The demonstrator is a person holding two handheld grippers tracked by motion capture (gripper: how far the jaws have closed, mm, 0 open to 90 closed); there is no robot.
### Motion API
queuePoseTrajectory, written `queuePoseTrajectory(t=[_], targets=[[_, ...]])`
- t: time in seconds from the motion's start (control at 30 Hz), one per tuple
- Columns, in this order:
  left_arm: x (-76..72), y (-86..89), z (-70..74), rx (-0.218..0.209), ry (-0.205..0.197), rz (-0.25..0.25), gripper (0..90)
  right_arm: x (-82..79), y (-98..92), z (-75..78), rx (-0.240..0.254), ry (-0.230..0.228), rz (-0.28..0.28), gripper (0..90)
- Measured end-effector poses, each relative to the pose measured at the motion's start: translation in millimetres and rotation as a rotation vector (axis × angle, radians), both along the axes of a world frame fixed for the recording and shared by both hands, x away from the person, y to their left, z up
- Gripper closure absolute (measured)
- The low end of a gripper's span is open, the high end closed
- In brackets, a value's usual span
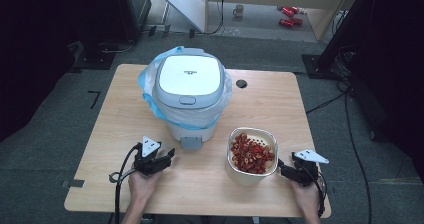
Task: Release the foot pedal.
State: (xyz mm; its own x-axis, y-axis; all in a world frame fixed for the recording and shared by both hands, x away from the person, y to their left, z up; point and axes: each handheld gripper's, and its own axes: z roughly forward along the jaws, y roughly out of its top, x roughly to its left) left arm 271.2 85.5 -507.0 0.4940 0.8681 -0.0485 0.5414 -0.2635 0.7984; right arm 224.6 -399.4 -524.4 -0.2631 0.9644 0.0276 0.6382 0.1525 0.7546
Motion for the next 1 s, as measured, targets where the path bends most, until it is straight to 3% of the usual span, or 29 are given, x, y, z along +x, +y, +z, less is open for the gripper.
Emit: queuePoseTrajectory(t=[0.2, 0.47, 0.57, 1.0], targets=[[1.7, 0.4, -4.3, 0.05, 0.02, 0.014, 40.3, 0.0, 0.0, 0.0, 0.0, 0.0, 0.0, 33.6], [5.7, 2.0, -8.4, 0.061, 0.042, 0.029, 39.6, 0.0, 0.0, 0.0, 0.0, 0.0, 0.0, 33.5], [6.0, 0.6, -11.1, 0.084, 0.043, 0.028, 39.1, 0.0, 0.0, 0.0, 0.0, 0.0, 0.001, 33.4], [6.5, 0.4, -11.5, 0.083, 0.043, 0.032, 36.9, 0.0, 0.2, -0.1, 0.001, 0.0, 0.0, 33.3]])
